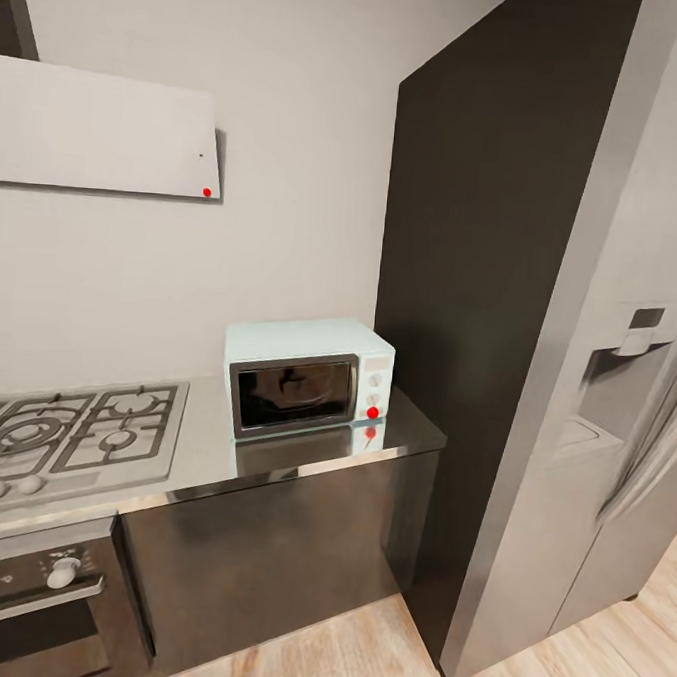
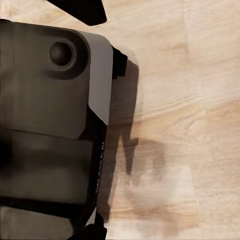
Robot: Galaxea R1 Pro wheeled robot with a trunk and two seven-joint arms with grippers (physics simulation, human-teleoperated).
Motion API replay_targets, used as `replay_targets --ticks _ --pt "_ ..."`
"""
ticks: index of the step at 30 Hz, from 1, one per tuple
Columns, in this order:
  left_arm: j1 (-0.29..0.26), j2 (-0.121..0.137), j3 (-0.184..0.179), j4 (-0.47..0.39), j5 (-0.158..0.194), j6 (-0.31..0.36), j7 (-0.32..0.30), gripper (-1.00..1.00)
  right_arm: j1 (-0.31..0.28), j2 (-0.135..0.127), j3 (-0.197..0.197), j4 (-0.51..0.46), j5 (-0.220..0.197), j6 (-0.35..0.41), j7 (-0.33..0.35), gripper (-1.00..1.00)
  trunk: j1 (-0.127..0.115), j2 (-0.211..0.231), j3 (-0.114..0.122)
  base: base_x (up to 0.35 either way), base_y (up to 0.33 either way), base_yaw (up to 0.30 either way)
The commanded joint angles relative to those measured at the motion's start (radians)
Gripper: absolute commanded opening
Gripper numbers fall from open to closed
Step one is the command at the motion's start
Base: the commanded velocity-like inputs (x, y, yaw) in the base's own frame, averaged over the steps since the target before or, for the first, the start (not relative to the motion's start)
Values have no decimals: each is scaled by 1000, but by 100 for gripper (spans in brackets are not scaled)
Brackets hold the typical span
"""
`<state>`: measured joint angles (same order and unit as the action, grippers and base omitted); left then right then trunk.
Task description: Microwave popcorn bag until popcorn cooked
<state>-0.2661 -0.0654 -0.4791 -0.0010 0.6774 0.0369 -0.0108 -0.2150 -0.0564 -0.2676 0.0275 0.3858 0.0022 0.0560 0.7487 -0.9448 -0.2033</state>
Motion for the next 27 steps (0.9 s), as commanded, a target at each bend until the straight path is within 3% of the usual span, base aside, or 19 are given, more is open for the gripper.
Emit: replay_targets --ticks 1,3,6,27 --pt "17 2 -8 -1 13 -8 -1 100 -1 0 -8 2 8 4 2 100 0 -1 -1 0 0 0" --pt "40 4 -8 0 15 -65 -1 100 -1 -1 -9 2 8 8 2 100 0 -1 -1 0 0 113" --pt "45 1 -9 0 14 -84 -2 100 -1 -2 -9 2 8 8 2 100 0 -1 -1 0 0 229" --pt "47 -4 -10 -1 10 -91 -3 100 -1 -2 -9 2 8 1 2 100 0 -1 -1 0 0 268"
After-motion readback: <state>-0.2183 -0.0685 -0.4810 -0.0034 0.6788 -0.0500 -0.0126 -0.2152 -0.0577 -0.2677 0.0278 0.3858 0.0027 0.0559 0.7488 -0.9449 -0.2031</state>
